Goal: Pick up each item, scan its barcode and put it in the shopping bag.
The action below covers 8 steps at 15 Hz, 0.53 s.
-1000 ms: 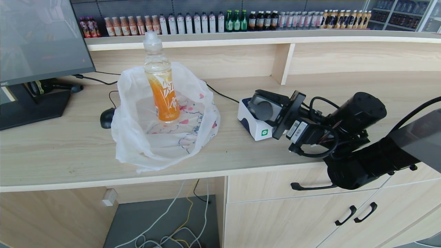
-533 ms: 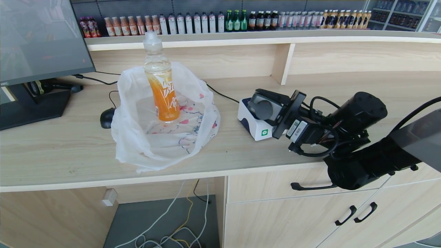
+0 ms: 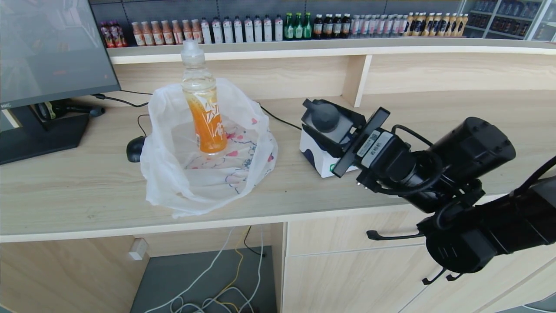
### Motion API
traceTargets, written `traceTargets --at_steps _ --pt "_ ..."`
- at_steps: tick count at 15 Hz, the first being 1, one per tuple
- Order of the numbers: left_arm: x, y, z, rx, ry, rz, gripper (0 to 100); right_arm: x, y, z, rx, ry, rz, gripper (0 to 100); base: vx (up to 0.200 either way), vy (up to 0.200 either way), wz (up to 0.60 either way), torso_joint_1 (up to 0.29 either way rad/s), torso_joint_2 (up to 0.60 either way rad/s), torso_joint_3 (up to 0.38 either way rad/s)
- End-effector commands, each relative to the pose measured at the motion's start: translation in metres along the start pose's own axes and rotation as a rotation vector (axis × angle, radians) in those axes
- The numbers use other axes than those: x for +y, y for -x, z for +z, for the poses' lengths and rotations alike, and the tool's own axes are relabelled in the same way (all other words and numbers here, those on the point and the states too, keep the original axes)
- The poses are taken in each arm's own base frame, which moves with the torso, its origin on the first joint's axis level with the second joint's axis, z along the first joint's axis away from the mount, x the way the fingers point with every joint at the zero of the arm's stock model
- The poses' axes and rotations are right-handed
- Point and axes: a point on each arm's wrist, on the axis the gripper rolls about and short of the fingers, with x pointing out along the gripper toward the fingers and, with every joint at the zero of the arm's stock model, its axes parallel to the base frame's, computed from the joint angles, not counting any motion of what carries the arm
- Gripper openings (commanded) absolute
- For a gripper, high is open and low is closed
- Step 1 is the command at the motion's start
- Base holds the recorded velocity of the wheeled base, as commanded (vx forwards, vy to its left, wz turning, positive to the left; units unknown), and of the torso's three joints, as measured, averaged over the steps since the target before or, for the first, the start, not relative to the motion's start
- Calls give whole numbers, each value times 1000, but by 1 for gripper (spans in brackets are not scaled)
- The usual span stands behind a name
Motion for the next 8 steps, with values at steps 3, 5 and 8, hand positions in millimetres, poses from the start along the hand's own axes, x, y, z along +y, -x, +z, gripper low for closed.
traceTargets --at_steps 3,5,8 --pt "0 0 0 0 0 0 100 -15 7 38 16 -264 -111 0 0 0 0 0 0 0" --pt "0 0 0 -1 0 0 100 -12 15 37 79 -420 -151 0 0 0 0 0 0 0" --pt "0 0 0 0 0 0 100 -6 28 32 199 -707 -280 0 0 0 0 0 0 0"
